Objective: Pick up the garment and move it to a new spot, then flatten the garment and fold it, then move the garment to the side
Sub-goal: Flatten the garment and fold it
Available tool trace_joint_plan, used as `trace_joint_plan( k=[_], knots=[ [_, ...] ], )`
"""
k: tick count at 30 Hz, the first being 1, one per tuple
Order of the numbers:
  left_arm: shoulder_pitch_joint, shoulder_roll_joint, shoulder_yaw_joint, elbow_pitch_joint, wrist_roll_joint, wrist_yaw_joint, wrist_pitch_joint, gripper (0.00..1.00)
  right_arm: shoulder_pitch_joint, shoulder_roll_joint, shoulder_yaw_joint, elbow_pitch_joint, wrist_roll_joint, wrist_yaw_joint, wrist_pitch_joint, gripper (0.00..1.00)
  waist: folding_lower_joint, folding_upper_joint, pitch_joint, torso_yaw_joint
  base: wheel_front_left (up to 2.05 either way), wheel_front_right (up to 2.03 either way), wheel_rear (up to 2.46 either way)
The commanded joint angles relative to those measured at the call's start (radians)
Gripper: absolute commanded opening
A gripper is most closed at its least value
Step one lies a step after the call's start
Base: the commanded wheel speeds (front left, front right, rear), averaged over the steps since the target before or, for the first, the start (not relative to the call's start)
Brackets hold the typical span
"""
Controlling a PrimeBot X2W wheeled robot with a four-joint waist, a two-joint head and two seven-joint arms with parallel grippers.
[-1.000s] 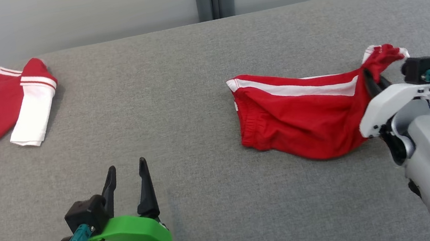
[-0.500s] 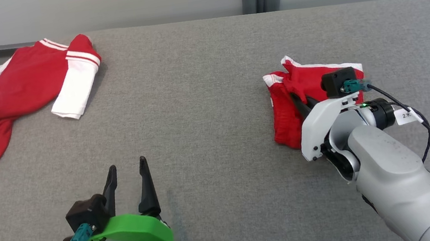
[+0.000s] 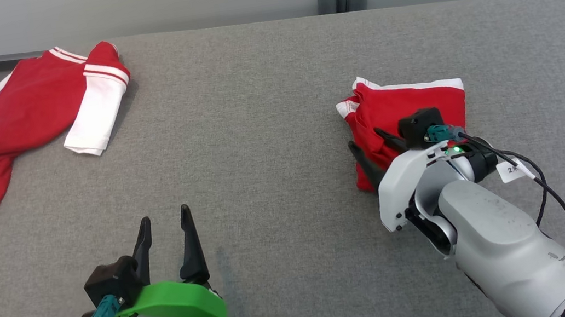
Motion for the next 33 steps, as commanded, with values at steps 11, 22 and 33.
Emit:
trace_joint_plan(
  k=[11,22,33],
  knots=[
    [0.031,-0.001,0.006,0.009,0.015,-0.008,-0.001,1.0,0.07,-0.049,-0.027,-0.179,0.017,-0.001,-0.064,1.0,0.0,0.0,-0.026,-0.064,0.0,0.0,0.0],
    [0.02,-0.008,-0.015,0.015,0.018,-0.017,0.003,1.0,0.101,-0.167,-0.127,-0.19,-0.122,-0.001,0.03,0.0,0.0,0.0,-0.026,-0.032,0.0,0.0,0.0],
    [0.007,-0.001,-0.012,0.02,0.016,-0.019,0.002,1.0,0.082,-0.104,-0.006,-0.081,-0.088,-0.001,0.058,0.0,0.0,0.0,-0.008,0.022,0.0,0.0,0.0]
  ],
)
